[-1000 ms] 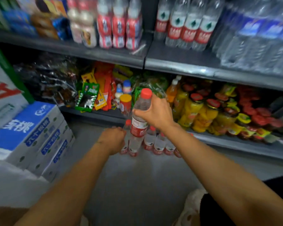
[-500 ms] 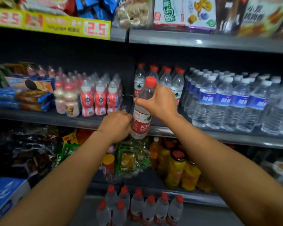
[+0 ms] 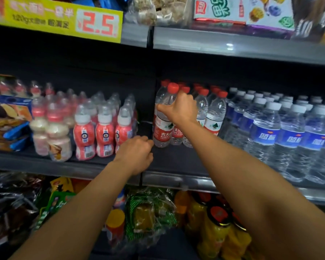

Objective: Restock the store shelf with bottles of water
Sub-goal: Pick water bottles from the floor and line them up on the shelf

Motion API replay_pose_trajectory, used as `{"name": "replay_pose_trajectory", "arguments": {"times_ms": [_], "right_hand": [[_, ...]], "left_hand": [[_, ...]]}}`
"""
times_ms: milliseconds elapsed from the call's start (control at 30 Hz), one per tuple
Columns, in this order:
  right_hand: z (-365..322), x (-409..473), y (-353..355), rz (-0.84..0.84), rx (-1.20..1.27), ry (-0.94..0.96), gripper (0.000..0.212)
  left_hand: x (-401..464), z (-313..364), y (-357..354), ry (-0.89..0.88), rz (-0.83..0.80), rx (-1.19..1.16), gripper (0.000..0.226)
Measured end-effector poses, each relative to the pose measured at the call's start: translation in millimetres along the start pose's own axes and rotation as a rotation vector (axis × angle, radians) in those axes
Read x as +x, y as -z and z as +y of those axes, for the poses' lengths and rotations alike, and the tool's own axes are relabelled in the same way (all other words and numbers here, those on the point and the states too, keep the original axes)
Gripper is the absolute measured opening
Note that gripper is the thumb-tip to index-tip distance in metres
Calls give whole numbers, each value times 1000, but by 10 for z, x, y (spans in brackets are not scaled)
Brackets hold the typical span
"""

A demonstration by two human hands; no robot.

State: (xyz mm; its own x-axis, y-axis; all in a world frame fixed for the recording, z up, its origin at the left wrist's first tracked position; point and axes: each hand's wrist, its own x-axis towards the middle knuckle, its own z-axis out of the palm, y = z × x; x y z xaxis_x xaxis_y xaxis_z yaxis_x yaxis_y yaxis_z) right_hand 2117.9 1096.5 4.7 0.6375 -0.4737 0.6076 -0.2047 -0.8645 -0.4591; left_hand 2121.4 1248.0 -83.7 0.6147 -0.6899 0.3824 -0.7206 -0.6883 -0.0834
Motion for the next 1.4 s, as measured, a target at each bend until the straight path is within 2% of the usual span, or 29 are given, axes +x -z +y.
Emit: {"name": "replay_pose_trajectory", "arguments": {"times_ms": [233, 433, 633, 900, 1000, 1133, 1233, 1300, 1400], "right_hand": [[23, 392, -349, -42, -18, -57, 62], [-30, 509, -499, -122, -124, -28, 65], [-47, 624, -447, -206, -119, -56, 59], [-52, 665, -539, -179, -135, -39, 54], [-65, 693, -568, -178, -139, -63, 59], [-80, 700, -518, -172, -94, -88, 80], [-76, 662, -450, -200, -91, -77, 86], [-43, 592, -370, -228, -118, -44, 82], [65, 350, -200, -268, -237, 108, 63]], "left_hand": [[307, -32, -167, -45, 45, -29, 34], [381, -65, -246, -34, 40, -55, 32], [378, -85, -291, -18, 26, -69, 34], [382, 5, -282, -28, 21, -60, 32], [377, -9, -286, -31, 17, -49, 32], [374, -36, -298, -24, 11, -42, 32], [357, -25, -288, -17, 2, -44, 33], [331, -8, -258, -15, -2, -32, 34], [265, 31, -180, -3, -16, -12, 35]]}}
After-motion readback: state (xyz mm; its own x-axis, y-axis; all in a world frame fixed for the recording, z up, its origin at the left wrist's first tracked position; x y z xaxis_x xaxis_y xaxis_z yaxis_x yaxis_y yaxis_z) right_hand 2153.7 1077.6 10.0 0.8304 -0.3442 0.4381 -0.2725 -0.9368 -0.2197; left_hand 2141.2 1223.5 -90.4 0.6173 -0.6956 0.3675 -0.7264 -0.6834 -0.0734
